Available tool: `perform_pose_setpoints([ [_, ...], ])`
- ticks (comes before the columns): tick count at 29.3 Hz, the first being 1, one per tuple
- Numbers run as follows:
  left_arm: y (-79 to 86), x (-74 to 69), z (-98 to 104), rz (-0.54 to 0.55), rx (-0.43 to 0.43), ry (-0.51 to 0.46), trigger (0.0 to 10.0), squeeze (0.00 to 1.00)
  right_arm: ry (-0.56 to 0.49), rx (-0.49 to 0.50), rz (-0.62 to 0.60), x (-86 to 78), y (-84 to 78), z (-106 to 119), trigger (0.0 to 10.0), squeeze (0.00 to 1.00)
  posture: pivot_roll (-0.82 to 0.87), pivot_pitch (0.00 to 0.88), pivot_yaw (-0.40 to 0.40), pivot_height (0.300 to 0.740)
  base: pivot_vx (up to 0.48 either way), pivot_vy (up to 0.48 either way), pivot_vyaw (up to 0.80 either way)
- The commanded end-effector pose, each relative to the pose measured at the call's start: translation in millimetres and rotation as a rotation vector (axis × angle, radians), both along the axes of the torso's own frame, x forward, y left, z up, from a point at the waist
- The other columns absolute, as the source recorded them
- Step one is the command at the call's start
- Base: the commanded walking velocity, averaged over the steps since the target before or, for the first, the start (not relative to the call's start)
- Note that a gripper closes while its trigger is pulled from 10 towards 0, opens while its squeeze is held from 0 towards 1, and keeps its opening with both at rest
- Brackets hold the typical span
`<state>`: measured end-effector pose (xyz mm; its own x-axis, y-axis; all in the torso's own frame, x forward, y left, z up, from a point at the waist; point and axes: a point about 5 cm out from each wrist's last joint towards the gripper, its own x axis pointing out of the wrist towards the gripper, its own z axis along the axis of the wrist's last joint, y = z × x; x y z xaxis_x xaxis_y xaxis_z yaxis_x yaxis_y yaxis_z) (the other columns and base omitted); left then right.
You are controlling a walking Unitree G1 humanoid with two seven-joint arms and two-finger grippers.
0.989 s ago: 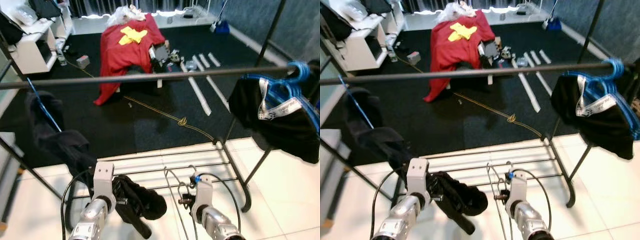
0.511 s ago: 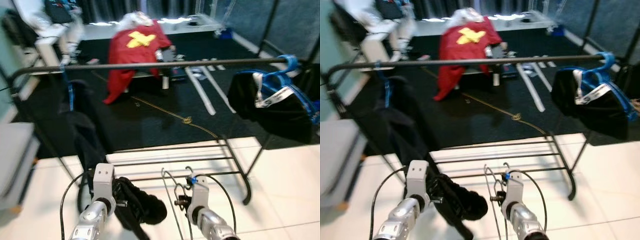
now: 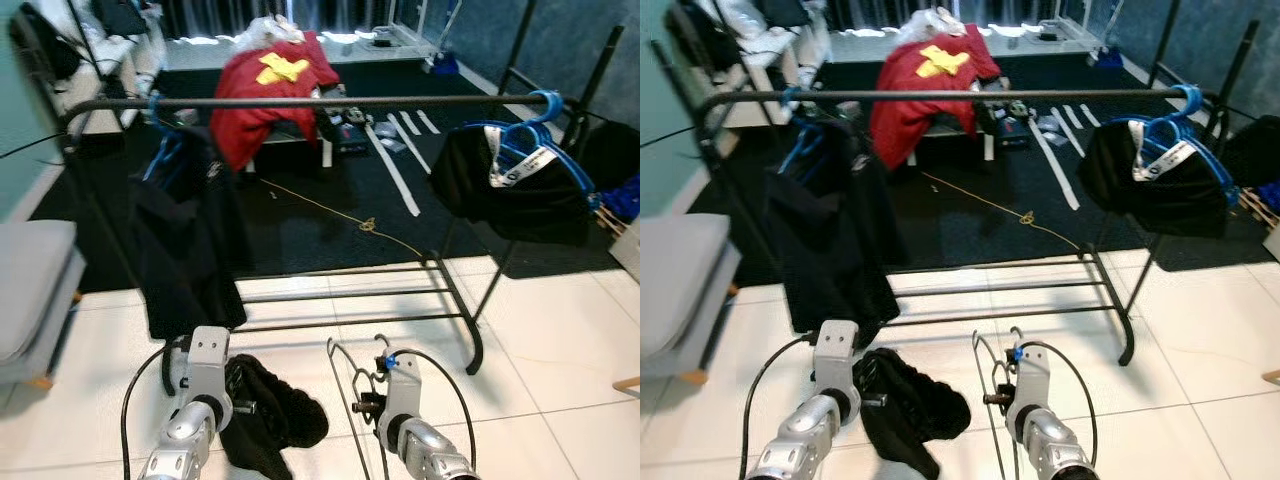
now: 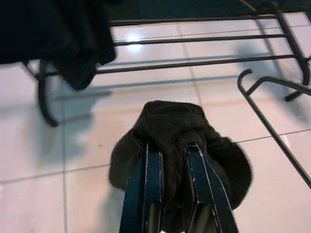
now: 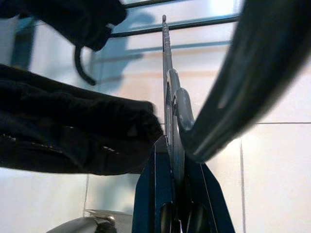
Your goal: Hang hanger
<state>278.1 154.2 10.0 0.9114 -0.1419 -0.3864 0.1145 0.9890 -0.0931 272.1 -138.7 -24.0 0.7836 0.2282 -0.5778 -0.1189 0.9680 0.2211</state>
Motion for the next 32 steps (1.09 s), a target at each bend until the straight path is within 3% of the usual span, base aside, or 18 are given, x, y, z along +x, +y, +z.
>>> perform_pose_setpoints([
  [1, 2.5, 0.8, 2.5, 0.005, 0.003, -0.014, 10.0, 0.0, 0.02, -0.008, -0.006, -4.0, -2.2, -3.8, 10.0, 0.0, 0.03, 0.042, 0.034, 0.74, -0.289, 0.0, 0.0],
  [8, 3.5, 2.1, 3.4, 0.001, 0.008, -0.016, 10.0, 0.0, 0.019, -0.005, -0.009, -3.1, -1.4, -3.2, 10.0, 0.0, 0.03, 0.039, 0.037, 0.74, -0.286, 0.0, 0.0],
  [32, 3.7, 3.2, -2.5, -0.029, 0.078, 0.036, 10.0, 0.0, -0.009, -0.039, -0.027, -0.2, -5.6, -0.6, 10.0, 0.0, 0.02, 0.033, 0.068, 0.74, 0.0, 0.0, 0.0],
])
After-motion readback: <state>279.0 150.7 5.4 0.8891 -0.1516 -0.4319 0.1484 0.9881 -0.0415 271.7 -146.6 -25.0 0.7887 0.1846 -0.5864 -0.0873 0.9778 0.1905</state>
